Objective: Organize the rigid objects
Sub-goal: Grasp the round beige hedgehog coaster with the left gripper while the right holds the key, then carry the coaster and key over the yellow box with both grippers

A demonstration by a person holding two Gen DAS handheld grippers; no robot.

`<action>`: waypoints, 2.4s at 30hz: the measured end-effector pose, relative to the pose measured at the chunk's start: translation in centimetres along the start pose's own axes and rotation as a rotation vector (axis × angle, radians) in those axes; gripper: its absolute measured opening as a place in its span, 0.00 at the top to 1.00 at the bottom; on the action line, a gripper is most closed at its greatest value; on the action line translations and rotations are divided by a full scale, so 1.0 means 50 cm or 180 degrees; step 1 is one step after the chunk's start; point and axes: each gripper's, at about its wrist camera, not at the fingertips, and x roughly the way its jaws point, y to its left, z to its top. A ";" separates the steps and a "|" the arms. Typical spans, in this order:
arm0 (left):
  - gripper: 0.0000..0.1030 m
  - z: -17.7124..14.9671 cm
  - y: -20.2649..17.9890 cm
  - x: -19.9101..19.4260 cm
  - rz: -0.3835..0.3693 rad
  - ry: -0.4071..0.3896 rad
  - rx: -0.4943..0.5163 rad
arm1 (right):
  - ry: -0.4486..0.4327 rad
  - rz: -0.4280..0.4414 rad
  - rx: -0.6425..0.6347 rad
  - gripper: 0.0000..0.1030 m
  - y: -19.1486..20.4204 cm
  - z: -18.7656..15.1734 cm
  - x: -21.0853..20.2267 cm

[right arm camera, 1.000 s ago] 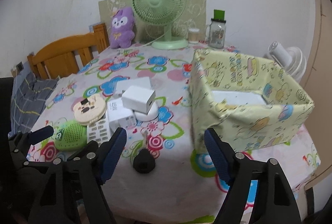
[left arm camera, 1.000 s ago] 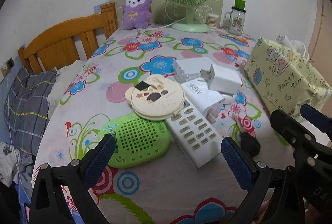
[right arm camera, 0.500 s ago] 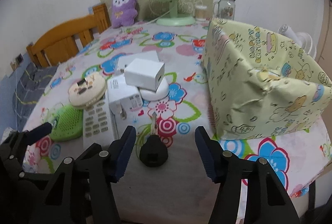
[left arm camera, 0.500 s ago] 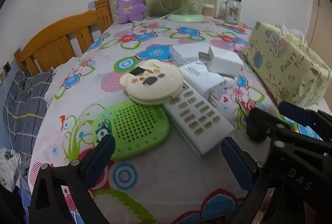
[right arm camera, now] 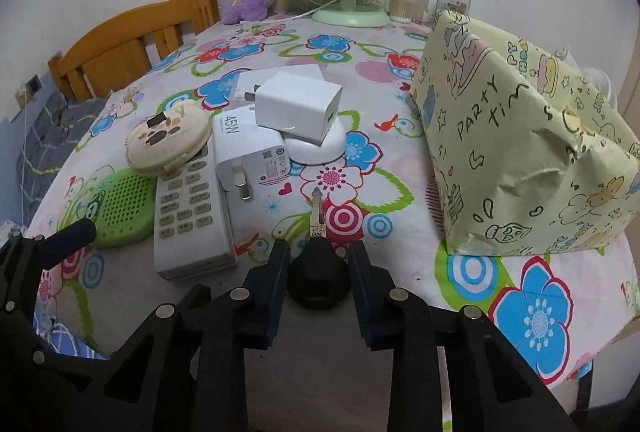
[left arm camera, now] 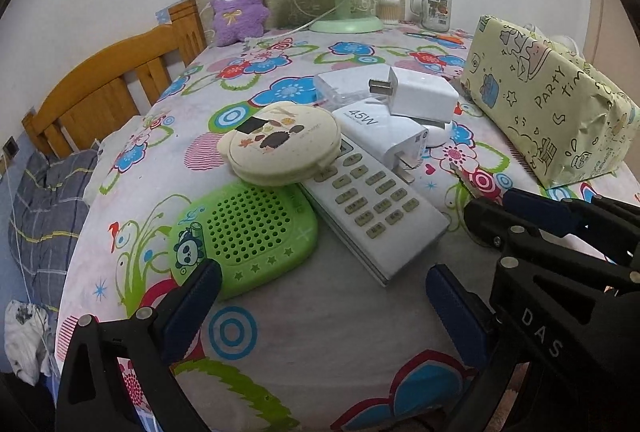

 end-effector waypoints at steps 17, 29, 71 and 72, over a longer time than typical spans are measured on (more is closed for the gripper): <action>0.00 0.061 0.039 -0.006 -0.0160 -0.0162 -0.0167 | -0.0234 -0.0085 0.0158 0.68 -0.013 0.057 -0.030; 0.00 0.121 0.100 0.051 -0.0154 -0.0146 -0.0336 | -0.0236 -0.0232 0.0227 0.68 -0.012 0.091 -0.010; 0.18 0.121 0.093 0.031 -0.0199 -0.0166 -0.0396 | -0.0301 -0.0127 0.0402 0.68 -0.030 0.095 -0.026; 0.18 0.120 0.093 0.026 -0.0194 -0.0181 -0.0399 | -0.0316 -0.0120 0.0398 0.68 -0.030 0.093 -0.031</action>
